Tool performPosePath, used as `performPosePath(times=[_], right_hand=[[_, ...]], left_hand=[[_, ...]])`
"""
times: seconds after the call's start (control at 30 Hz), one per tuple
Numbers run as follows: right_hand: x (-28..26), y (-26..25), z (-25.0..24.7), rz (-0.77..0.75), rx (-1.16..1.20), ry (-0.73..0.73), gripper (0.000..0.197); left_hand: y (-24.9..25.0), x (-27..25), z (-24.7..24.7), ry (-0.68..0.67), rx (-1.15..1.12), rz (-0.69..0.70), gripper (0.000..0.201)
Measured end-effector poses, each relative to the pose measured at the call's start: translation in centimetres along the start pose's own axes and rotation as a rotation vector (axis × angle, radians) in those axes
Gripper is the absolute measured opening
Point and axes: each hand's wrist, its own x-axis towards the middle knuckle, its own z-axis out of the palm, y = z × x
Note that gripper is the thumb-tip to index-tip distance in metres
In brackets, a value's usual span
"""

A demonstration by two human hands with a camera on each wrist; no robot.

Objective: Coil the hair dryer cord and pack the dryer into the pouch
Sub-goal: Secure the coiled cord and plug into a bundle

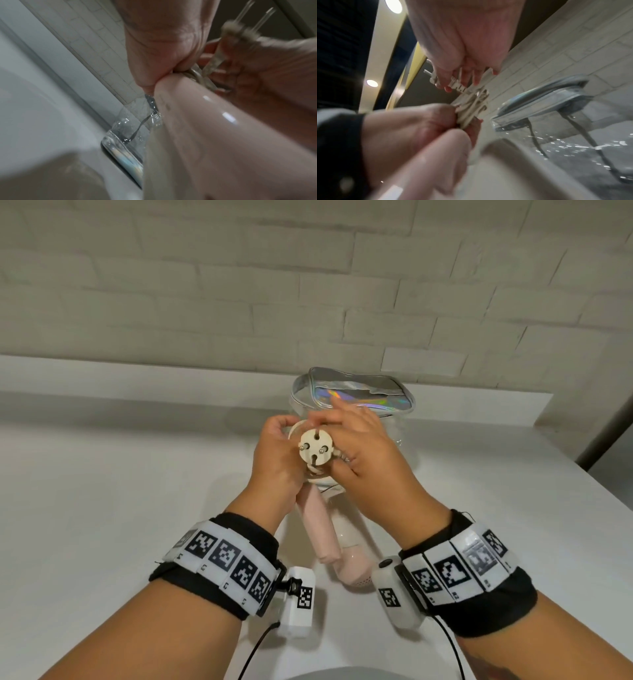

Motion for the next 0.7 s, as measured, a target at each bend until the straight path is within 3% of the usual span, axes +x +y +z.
performPosePath(times=[0.1,0.17,0.3,0.4,0.47,0.53,0.57,0.63,0.7], right_hand=[[0.3,-2.2,-1.4,0.037,0.238,0.101,0.026],[0.8,-3.8,-2.7,0.083,0.519,0.2,0.019],[2.6,-4.4,-6.2,0.023,0.936,0.455,0.015],[3.8,-2.0,-7.8,0.099,0.814,0.594,0.017],[4.2,0.4,-7.8,0.242,0.429,0.521,0.017],[3.9,2.6,-7.3,0.398,0.019,0.256,0.02],[3.4,3.4,-6.8,0.472,-0.074,0.105,0.022],[2.2,4.0,-5.3,0.585,-0.007,-0.09,0.013],[1.2,4.7,-3.6,0.63,0.157,-0.148,0.008]], left_hand=[[-0.1,0.2,-0.1,-0.084,0.111,0.101,0.053],[0.0,-0.1,0.0,-0.104,0.141,0.148,0.038],[0.3,-0.2,-0.4,-0.13,0.175,0.196,0.019],[0.2,-0.6,-0.9,-0.202,0.179,0.238,0.007],[-0.1,-0.8,-1.1,-0.229,0.12,0.22,0.01],[-0.2,-0.9,-1.2,-0.251,0.065,0.197,0.013],[-0.2,-0.9,-1.2,-0.27,0.054,0.192,0.014],[-0.1,-1.0,-1.0,-0.304,0.054,0.2,0.014],[0.0,-1.2,-0.7,-0.32,0.07,0.215,0.013]])
